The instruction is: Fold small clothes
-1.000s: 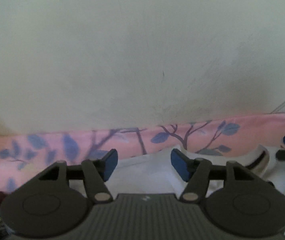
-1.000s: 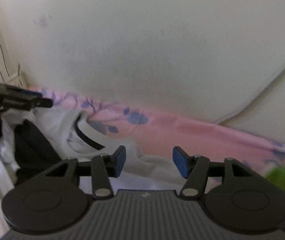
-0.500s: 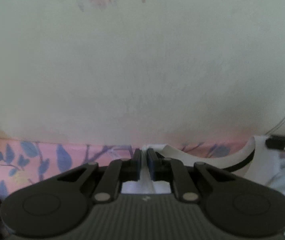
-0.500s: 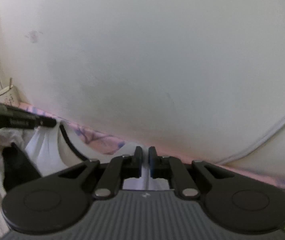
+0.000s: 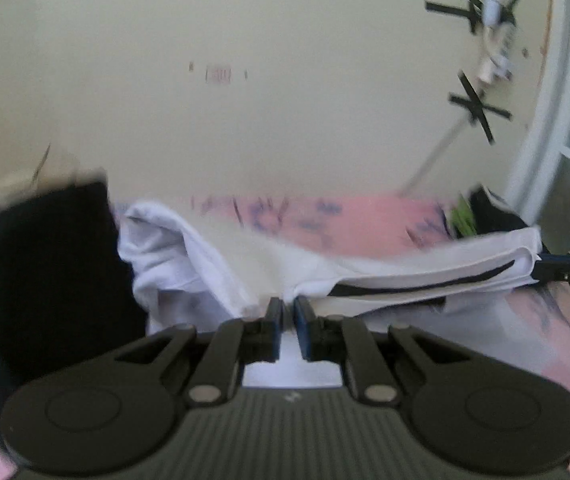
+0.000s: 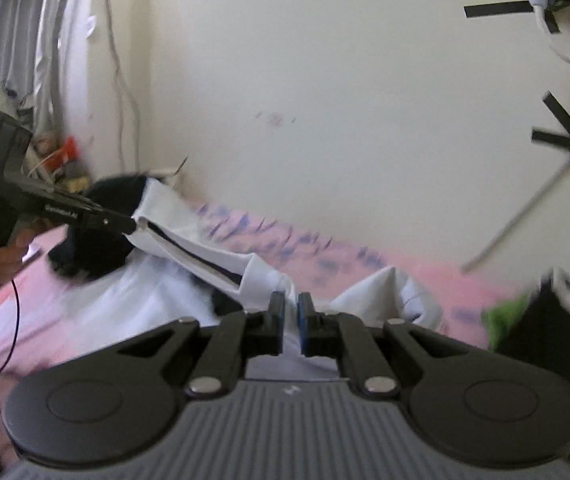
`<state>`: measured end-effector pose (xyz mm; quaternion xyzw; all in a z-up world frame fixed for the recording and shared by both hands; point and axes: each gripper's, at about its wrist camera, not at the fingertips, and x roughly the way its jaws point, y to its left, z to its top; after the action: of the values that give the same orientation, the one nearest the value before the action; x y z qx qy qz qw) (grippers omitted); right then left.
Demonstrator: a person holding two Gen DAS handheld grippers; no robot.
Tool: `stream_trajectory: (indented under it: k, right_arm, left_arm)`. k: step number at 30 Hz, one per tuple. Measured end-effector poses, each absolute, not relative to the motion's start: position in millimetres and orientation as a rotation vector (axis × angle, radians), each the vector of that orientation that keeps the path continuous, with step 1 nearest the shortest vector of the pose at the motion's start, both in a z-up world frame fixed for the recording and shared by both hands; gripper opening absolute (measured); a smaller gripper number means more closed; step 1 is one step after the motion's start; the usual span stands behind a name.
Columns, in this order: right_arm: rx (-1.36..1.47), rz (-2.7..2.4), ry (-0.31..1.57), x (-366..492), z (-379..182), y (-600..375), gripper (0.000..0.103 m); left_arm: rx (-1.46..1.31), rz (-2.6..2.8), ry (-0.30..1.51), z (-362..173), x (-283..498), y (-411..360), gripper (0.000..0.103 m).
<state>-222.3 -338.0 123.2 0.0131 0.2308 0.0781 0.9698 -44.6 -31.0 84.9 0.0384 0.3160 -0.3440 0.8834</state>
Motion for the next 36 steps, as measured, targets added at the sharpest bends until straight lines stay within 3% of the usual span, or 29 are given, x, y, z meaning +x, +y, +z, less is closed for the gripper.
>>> stream_trajectory:
  k: [9,10,12,13,18,24,25,26,27,29,36]
  right_arm:
    - [0.078,0.031,0.64,-282.4,38.0,-307.8,0.004]
    - [0.107,0.046,0.644,-286.5,38.5,-310.6,0.009]
    - [0.192,0.091,0.618,-293.8,50.6,-322.1,0.052]
    - [0.235,0.108,0.577,-303.1,57.3,-329.7,0.055]
    - [0.415,-0.029,0.431,-301.4,83.1,-386.1,0.055]
    - [0.624,-0.064,0.566,-219.1,43.7,-440.2,0.055]
    - [0.674,-0.037,0.591,-204.0,34.1,-443.4,0.051]
    - [0.694,-0.01,0.601,-196.4,28.1,-442.4,0.018]
    - [0.674,-0.001,0.606,-190.4,25.3,-437.9,0.005]
    - [0.552,-0.052,0.579,-188.0,31.6,-431.0,0.0]
    - [0.549,-0.165,0.551,-191.1,21.0,-434.3,0.0]
  left_arm:
    - [0.108,-0.752,0.806,31.7,-97.9,-12.3,0.012]
    - [0.109,-0.76,0.783,38.1,-101.5,-7.1,0.012]
    - [0.089,-0.743,0.701,59.1,-101.0,6.5,0.013]
    - [0.07,-0.722,0.666,67.4,-99.0,12.7,0.014]
    - [0.002,-0.629,0.608,82.5,-57.6,21.7,0.014]
    - [0.053,-0.597,0.712,41.2,-20.5,-12.0,0.013]
    - [0.065,-0.599,0.719,37.1,-21.3,-13.8,0.013]
    - [0.072,-0.601,0.722,33.5,-21.5,-17.6,0.013]
    - [0.083,-0.597,0.725,29.9,-21.7,-20.6,0.013]
    - [0.107,-0.591,0.736,22.1,-18.9,-25.1,0.011]
    - [0.208,-0.579,0.715,19.2,-23.2,-30.4,0.012]
